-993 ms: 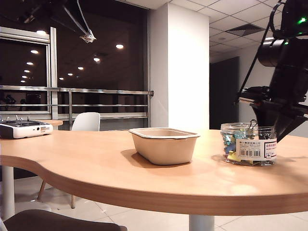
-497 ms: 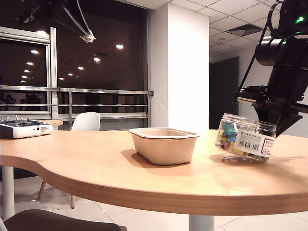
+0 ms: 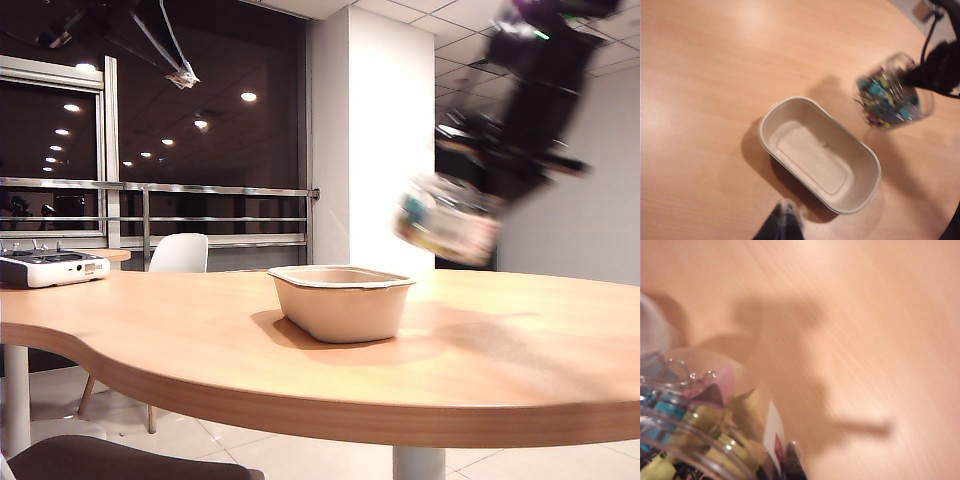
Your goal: Pick up the box filled with clips, pour some clips from it into the rectangular paper box, and then put the clip box back on the table.
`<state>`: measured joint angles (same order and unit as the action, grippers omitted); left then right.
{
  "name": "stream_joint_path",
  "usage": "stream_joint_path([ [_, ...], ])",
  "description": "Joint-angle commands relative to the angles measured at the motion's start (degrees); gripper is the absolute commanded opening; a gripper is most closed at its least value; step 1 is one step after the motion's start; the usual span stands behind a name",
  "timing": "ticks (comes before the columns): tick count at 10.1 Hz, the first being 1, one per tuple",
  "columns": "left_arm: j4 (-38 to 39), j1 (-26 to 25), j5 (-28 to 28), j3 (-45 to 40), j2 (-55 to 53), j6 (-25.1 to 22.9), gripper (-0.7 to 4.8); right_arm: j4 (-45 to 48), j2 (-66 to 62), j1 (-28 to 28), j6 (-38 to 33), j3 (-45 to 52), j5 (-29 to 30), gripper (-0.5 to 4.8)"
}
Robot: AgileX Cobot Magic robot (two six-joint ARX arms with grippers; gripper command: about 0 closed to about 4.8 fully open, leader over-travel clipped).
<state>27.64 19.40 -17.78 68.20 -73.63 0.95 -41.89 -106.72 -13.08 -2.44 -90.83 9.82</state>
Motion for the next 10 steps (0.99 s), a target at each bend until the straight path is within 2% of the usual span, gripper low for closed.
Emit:
stream_joint_path([
  [1,-0.70,0.07,-0.28,0.22,0.22,0.20,-0.06,15.06,0.26,-7.98,-0.07,-1.60,-4.09,-0.01],
  [4,-0.61,0.07,-0.44,0.20,0.24,1.22,-0.06,25.83,-1.62,-13.35,0.61,-1.55,-6.91,-0.01],
  [6,-0.52,0.07,-0.46,0.22,0.24,1.16,-0.06,27.19,-3.85,-13.94,1.27,-1.53,-4.98,-0.01],
  [8,-0.57,0.07,-0.44,0.22,0.24,1.16,-0.06,27.50,-5.05,-13.84,3.82,-1.18,-6.05,-0.01],
  [9,-0.66,0.07,-0.42,0.22,0.24,1.18,-0.06,29.73,-5.09,-13.94,5.51,-0.24,-7.93,-0.01],
  [10,-0.63,0.07,-0.42,0.22,0.24,1.18,-0.06,37.24,-5.11,-13.94,7.69,3.45,-8.22,-0.01],
])
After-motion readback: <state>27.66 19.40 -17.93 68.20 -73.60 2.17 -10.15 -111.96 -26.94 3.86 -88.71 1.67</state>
